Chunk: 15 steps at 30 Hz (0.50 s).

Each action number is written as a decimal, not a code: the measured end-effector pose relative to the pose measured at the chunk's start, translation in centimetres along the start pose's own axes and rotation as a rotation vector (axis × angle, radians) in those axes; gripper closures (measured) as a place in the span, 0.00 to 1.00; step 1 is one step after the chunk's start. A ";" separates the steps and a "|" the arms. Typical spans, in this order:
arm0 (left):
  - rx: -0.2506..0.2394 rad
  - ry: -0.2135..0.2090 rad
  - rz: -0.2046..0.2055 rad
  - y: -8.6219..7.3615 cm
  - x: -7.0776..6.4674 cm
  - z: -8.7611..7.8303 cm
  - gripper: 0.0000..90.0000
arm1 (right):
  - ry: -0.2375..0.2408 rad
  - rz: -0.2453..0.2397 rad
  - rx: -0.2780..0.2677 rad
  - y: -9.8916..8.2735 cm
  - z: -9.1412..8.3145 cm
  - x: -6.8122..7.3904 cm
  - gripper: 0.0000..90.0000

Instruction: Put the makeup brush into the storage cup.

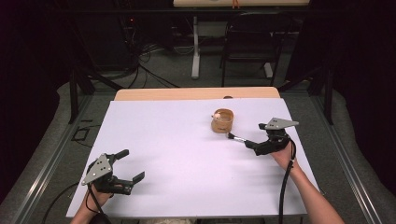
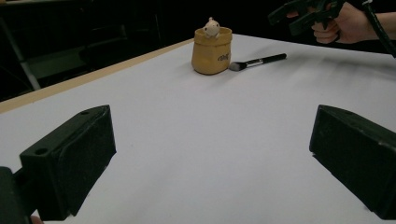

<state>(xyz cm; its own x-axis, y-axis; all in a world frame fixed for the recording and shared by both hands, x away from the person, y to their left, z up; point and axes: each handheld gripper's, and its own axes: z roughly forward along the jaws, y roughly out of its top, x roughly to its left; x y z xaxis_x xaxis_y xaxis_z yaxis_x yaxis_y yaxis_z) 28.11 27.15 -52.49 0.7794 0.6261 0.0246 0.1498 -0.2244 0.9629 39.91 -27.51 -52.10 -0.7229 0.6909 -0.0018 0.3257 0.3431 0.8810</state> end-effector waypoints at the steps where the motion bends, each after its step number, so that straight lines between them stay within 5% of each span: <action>1: 0.000 -0.002 0.001 0.0 0.0 0.0 0.00 | 0.003 -0.002 0.009 0.0 0.1 0.0 0.00; 15: -0.004 -0.004 0.001 0.0 0.0 0.0 0.00 | 0.016 -0.017 0.086 1.2 1.6 -0.5 0.00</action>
<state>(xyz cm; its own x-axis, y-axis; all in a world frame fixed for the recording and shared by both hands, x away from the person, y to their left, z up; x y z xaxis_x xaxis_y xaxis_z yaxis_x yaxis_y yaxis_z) 28.10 27.20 -52.47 0.7817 0.6232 0.0246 0.1465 -0.2218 0.9640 41.61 -26.38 -51.83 -0.7380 0.6747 -0.0085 0.3636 0.4084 0.8373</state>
